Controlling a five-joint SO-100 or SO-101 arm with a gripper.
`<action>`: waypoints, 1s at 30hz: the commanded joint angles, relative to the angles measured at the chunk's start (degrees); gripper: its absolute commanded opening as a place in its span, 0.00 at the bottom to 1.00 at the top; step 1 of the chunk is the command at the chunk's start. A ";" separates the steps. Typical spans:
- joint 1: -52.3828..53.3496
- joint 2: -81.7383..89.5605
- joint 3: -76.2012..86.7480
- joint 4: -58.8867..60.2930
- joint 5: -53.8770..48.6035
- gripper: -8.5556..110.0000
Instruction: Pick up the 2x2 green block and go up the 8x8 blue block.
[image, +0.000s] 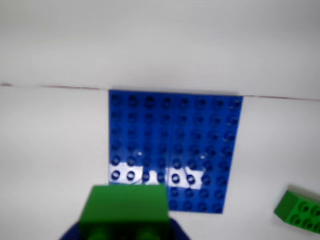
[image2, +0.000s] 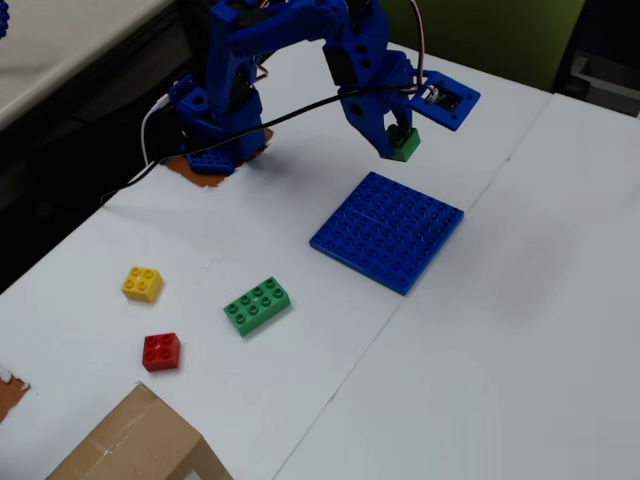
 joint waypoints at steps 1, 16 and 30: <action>-0.26 2.99 -0.18 2.55 -0.18 0.08; 0.00 3.16 0.00 2.55 -0.44 0.08; 0.18 3.16 0.44 2.46 -2.29 0.07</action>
